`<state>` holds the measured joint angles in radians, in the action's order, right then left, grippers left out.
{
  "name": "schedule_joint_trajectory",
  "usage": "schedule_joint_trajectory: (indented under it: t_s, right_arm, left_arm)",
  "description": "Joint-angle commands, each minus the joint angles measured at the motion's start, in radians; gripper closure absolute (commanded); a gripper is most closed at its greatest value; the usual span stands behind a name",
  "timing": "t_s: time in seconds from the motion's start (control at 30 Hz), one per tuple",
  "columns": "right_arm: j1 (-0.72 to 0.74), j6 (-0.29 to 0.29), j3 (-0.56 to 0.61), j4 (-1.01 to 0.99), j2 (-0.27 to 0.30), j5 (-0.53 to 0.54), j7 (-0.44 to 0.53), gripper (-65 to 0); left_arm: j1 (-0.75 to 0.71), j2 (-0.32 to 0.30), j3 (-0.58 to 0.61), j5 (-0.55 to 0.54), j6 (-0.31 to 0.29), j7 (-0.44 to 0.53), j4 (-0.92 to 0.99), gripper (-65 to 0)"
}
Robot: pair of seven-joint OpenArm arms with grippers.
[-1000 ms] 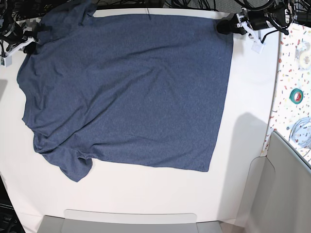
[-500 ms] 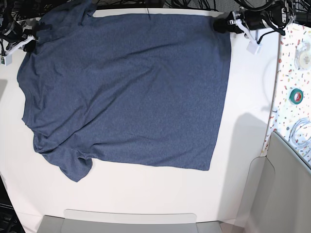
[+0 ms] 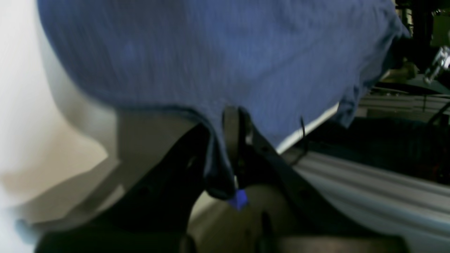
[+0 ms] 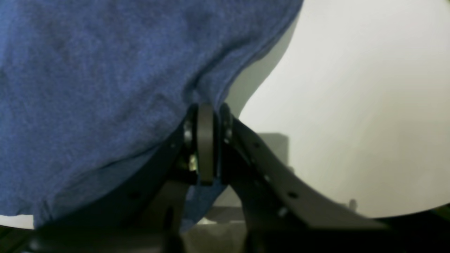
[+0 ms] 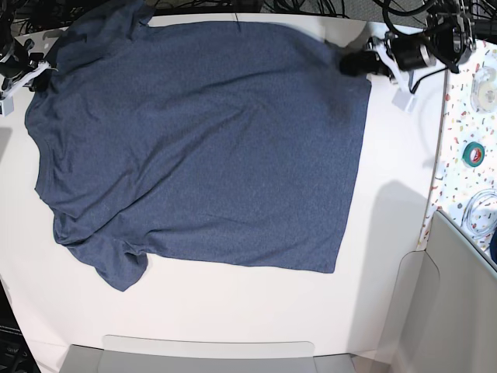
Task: Layout the t-shirt on the table in an organized manner, then fold the t-shirt properly
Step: 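Grasp the shirt's collar-side edge with both grippers at its two ends, then lift the grasped edge with both grippers and fold it over the shirt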
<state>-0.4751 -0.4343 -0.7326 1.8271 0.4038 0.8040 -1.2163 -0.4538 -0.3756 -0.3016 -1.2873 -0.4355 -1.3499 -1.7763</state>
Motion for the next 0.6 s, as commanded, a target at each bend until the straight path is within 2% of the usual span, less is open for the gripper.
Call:
schedule_joint_trajectory:
  t_s: [0.0,0.2,0.43,0.57]
  right_arm:
    - [0.017,-0.008,-0.011,0.018,0.020,0.031,0.017,0.0]
    - [0.109,-0.008,-0.011,0.018,0.020,0.114,0.017,0.0]
    - [0.197,-0.005,-0.011,0.013,0.014,0.131,0.017,0.0]
    - [0.226,-0.004,-0.054,0.013,-0.001,0.131,0.017,0.0]
  left_arm:
    - [0.019,-0.013,-0.005,-0.031,-0.006,0.020,-0.018,0.0]
    - [0.131,-0.013,-0.005,-0.031,-0.006,0.020,-0.018,0.0]
    - [0.234,-0.013,-0.009,-0.027,-0.004,0.025,-0.013,0.0]
    - [0.267,-0.012,-0.086,-0.025,-0.003,0.020,-0.010,0.0]
